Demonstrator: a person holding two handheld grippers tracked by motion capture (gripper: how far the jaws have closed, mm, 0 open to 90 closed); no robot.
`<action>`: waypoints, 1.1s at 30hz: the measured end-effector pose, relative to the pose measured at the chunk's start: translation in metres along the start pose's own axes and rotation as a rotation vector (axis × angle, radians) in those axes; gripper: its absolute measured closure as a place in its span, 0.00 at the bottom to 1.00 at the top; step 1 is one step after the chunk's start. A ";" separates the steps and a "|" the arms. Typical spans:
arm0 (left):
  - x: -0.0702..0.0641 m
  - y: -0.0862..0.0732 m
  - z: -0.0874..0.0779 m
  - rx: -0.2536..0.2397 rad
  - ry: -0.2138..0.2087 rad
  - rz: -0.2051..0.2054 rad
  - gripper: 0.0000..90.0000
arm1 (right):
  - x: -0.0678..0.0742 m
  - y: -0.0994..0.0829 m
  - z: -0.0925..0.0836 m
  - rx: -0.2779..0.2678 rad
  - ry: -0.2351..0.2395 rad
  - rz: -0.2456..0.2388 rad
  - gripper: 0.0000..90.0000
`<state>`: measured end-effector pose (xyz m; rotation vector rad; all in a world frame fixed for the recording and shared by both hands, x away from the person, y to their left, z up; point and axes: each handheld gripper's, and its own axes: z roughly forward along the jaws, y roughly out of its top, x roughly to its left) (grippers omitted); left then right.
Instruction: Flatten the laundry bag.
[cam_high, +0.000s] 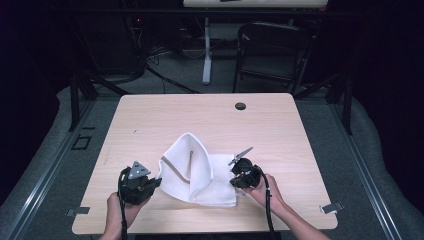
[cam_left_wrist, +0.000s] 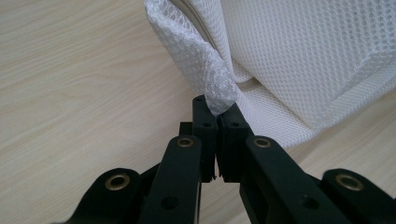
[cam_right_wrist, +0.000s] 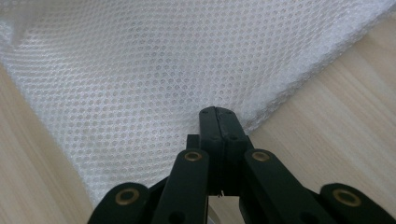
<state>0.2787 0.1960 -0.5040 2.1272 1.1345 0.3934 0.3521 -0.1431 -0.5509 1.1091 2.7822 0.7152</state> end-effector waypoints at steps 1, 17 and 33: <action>0.001 0.000 0.000 0.012 -0.001 0.010 0.98 | 0.000 0.000 0.000 0.005 0.001 -0.003 1.00; -0.003 -0.002 0.007 0.041 -0.013 0.021 0.98 | -0.005 -0.005 -0.005 0.034 -0.007 0.011 1.00; -0.017 -0.004 0.022 0.087 -0.039 0.044 0.96 | -0.016 -0.018 -0.016 0.068 -0.040 0.029 1.00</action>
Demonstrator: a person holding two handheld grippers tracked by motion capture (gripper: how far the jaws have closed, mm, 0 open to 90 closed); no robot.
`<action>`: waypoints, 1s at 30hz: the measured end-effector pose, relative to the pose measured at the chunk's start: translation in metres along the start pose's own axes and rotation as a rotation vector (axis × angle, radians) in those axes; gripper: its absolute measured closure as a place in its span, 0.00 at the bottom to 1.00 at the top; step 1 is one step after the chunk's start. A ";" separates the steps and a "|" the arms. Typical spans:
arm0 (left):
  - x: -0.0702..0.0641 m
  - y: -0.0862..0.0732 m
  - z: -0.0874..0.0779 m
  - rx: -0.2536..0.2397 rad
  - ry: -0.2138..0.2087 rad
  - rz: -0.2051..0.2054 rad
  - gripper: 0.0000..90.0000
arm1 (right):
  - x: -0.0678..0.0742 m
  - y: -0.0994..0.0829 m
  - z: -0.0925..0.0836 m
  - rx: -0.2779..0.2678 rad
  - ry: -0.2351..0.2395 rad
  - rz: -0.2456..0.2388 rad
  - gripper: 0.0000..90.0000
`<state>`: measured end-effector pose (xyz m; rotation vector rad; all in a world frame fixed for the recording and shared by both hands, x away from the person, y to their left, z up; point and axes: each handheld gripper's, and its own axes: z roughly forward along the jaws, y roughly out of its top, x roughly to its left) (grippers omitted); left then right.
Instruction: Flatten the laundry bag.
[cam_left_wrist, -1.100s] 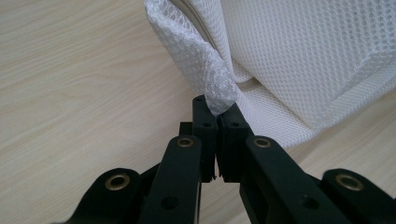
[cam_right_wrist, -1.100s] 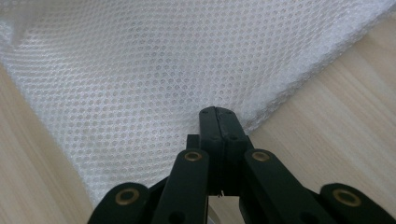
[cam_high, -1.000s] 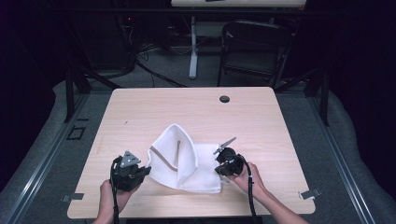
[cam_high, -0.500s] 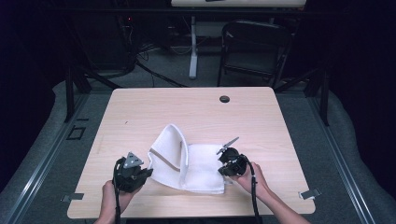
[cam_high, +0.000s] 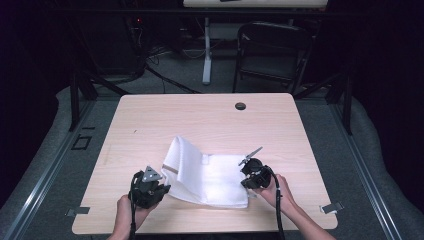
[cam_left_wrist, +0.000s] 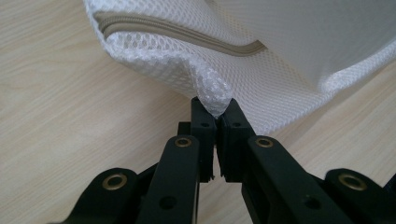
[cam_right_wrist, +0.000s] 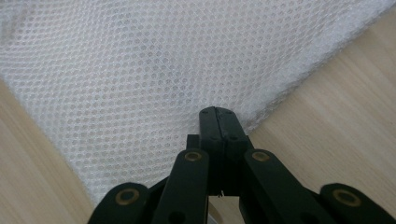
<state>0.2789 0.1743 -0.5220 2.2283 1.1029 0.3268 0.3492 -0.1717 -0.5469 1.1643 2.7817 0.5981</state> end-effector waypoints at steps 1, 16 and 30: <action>0.000 0.000 0.000 0.007 -0.008 -0.001 0.96 | 0.000 -0.001 0.000 -0.006 0.008 0.008 1.00; 0.013 -0.005 -0.003 0.145 -0.108 -0.030 0.51 | -0.012 -0.010 -0.007 0.023 -0.015 0.014 1.00; 0.025 -0.006 -0.020 0.122 -0.061 -0.048 0.16 | 0.001 -0.010 -0.034 -0.069 -0.002 -0.088 0.64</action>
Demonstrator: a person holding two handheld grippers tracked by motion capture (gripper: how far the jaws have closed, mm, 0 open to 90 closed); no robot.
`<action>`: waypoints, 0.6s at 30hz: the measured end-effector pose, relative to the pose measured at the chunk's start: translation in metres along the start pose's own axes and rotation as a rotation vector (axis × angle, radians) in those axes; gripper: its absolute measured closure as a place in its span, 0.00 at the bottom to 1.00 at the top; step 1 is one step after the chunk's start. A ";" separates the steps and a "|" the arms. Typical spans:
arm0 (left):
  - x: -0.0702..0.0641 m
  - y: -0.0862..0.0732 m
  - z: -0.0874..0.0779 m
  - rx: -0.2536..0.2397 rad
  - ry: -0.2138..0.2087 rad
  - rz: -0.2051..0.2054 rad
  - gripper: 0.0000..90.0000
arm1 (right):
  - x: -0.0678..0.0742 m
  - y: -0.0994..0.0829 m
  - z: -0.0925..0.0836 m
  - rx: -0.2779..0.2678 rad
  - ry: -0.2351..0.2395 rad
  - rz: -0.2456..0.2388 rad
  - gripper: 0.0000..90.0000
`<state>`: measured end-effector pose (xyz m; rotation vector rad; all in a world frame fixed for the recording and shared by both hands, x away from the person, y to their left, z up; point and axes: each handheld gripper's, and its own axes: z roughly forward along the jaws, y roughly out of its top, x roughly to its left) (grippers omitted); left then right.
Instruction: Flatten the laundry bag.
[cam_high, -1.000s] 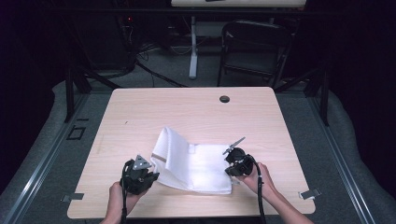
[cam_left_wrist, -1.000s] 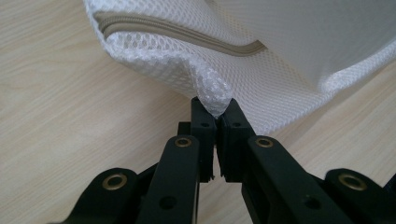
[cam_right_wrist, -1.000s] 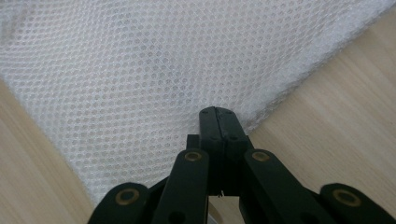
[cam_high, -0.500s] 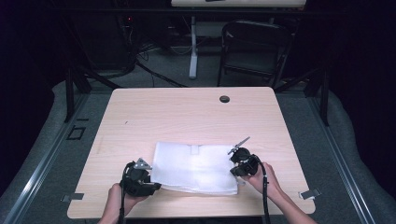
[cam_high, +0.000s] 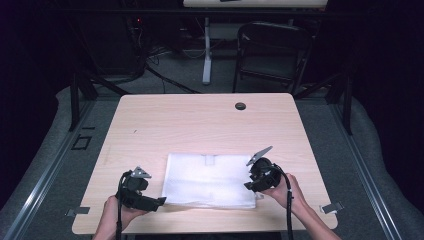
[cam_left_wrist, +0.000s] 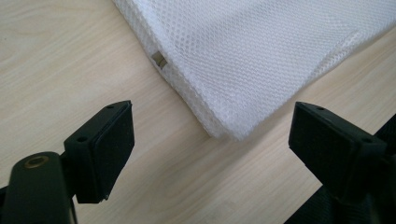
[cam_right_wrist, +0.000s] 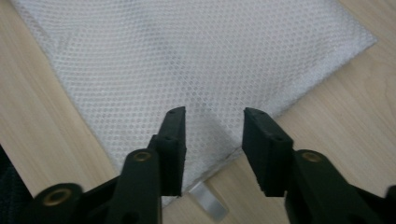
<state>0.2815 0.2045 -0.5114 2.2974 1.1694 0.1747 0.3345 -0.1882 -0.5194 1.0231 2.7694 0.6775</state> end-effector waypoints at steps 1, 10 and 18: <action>0.000 0.000 0.000 0.000 0.000 0.000 0.15 | 0.003 0.002 -0.001 0.003 0.013 -0.021 0.62; -0.001 0.005 0.002 -0.070 -0.021 -0.007 0.07 | 0.035 0.006 0.010 0.010 0.056 -0.100 0.59; 0.000 0.009 0.007 -0.094 -0.001 -0.004 0.04 | 0.050 0.003 0.016 0.044 0.049 -0.144 0.59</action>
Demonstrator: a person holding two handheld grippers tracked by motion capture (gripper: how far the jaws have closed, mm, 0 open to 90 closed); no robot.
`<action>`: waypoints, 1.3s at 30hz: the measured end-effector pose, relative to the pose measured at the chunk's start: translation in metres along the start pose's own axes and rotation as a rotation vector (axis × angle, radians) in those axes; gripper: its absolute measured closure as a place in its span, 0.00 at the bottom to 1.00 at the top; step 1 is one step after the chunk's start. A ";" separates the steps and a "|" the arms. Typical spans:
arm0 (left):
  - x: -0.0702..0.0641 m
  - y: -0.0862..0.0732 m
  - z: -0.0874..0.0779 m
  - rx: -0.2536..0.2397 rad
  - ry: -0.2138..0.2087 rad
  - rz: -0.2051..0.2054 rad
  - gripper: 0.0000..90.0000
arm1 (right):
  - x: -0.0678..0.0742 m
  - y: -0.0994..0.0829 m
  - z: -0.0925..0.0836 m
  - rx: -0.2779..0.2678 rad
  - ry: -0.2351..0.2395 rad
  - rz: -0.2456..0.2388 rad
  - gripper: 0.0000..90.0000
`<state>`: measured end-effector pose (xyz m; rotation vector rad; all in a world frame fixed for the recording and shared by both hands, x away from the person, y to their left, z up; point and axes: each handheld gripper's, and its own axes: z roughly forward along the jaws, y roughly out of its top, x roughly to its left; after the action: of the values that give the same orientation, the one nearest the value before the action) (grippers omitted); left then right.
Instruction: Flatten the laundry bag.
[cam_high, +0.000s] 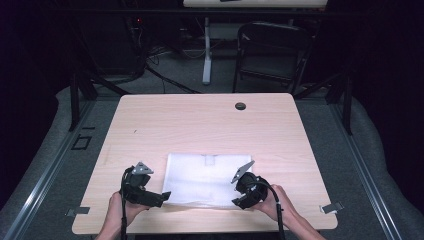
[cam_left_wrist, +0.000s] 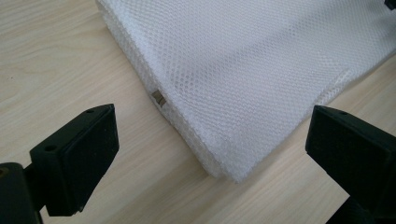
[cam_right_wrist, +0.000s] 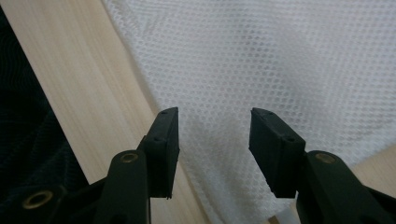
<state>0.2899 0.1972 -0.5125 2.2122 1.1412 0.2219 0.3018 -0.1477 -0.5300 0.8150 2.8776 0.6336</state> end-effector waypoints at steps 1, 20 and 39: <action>0.000 0.000 0.001 -0.001 -0.010 0.001 0.03 | 0.003 0.003 0.003 0.006 0.011 -0.014 0.59; -0.006 0.002 0.008 0.016 -0.047 0.037 0.04 | 0.009 0.011 0.029 0.057 0.012 -0.039 0.98; -0.028 0.010 0.017 -0.001 -0.094 0.140 0.04 | 0.001 0.016 -0.007 -0.063 0.013 0.021 1.00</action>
<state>0.2864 0.1632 -0.5162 2.2792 0.9370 0.1745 0.3076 -0.1378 -0.5175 0.8367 2.8478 0.7310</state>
